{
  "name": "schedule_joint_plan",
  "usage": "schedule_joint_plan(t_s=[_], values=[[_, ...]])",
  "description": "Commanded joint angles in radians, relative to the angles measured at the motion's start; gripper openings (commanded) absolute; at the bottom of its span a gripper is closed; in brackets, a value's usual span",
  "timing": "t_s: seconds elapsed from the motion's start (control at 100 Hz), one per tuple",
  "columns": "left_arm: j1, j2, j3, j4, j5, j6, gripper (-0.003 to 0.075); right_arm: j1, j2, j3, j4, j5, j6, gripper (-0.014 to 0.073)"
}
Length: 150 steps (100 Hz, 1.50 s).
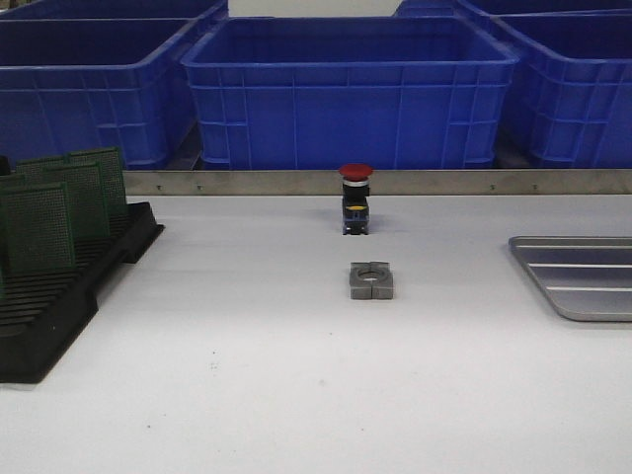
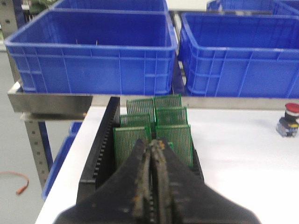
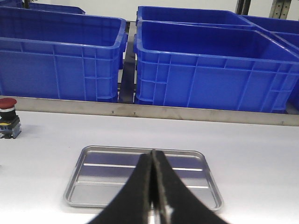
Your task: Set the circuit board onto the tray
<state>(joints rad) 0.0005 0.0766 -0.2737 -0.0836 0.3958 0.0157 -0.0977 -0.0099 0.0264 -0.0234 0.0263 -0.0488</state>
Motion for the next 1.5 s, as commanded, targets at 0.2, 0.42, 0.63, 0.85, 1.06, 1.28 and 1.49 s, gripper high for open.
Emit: schedule_joint_plan(t_s=[0.2,0.42,0.63,0.85,1.06,1.28,1.49], values=[[0.002,0.261,-0.162,-0.011,0.043,-0.008,-0.002,0.0,-0.027,-0.012,-0.011,-0.077,-0.004,-0.0113],[0.002,0.446,-0.245,-0.009,0.047,0.015,0.0104,0.0,-0.027,-0.012,-0.011,-0.077,-0.004,-0.0113],[0.002,0.577,-0.336,-0.009,0.097,0.106,0.0421,0.0,-0.027,-0.012,-0.011,-0.077,-0.004,-0.0113],[0.002,0.707,-0.473,-0.028,0.214,0.337,0.0421,0.0,-0.027,-0.012,-0.011,-0.077,-0.004,-0.0113],[0.002,0.841,-0.599,-0.202,0.355,0.763,0.0421,0.0,-0.027,-0.012,-0.011,-0.077,-0.004,-0.0113],[0.002,1.008,-0.708,-0.254,0.49,1.2,0.0421,0.0,-0.027,-0.012,-0.011,-0.077,-0.004,-0.0113],[0.002,1.212,-0.807,-0.155,0.519,1.279,0.0421,0.0,-0.027,-0.012,-0.011,-0.077,-0.004,-0.0113]])
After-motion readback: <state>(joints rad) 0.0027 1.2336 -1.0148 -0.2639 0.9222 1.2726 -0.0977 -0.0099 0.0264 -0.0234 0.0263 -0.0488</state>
